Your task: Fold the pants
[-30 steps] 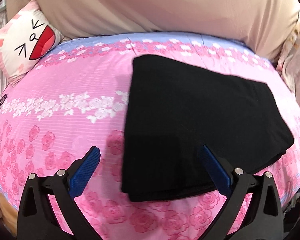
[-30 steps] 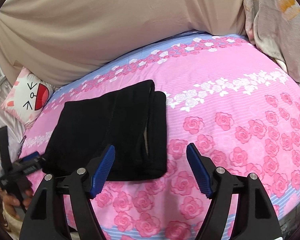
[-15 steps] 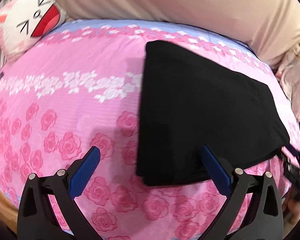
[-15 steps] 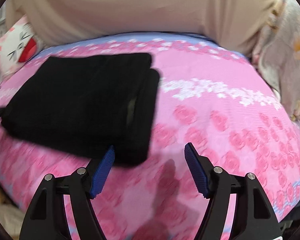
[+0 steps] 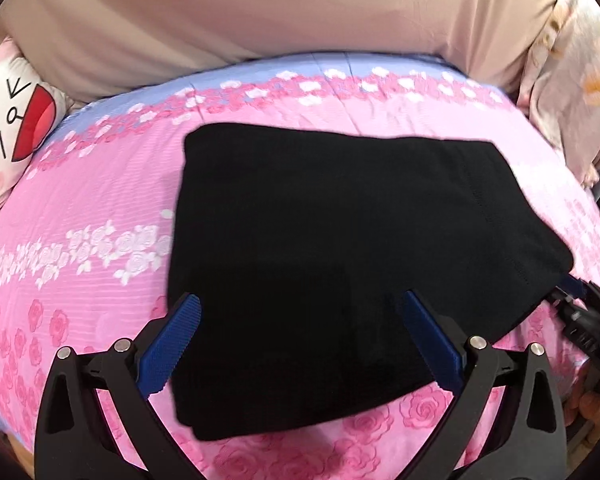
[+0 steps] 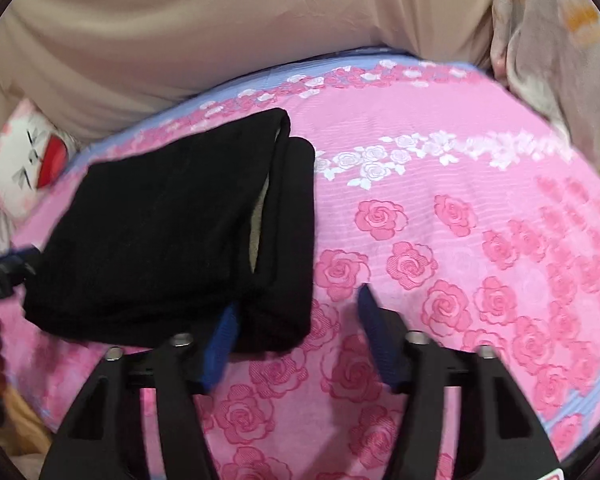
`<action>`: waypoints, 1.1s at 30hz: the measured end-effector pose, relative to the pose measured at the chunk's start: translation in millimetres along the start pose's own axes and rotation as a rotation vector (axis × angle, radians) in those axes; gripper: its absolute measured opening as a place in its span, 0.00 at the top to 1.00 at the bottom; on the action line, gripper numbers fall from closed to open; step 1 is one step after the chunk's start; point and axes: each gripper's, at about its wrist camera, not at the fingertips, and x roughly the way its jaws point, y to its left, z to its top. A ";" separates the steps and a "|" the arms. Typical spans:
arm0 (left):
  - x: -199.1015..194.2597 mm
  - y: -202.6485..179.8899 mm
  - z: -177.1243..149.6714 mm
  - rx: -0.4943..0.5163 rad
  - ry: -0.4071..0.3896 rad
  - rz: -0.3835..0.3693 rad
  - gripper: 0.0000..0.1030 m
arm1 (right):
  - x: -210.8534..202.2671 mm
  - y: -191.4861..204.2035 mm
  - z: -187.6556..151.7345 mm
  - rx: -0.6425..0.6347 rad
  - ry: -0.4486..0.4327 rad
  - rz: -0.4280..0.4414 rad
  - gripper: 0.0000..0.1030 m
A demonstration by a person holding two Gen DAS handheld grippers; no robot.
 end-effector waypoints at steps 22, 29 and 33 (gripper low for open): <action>7.9 49.9 -29.1 -0.187 0.036 0.014 0.05 | -0.9 38.8 23.4 -0.087 0.095 0.087 0.40; 19.8 46.1 -17.8 -0.169 0.080 -0.041 0.05 | 15.9 25.1 40.0 -0.019 0.137 0.053 0.19; 22.9 54.9 -15.8 -0.209 0.092 -0.083 0.04 | 30.1 10.9 32.9 0.096 0.173 0.152 0.17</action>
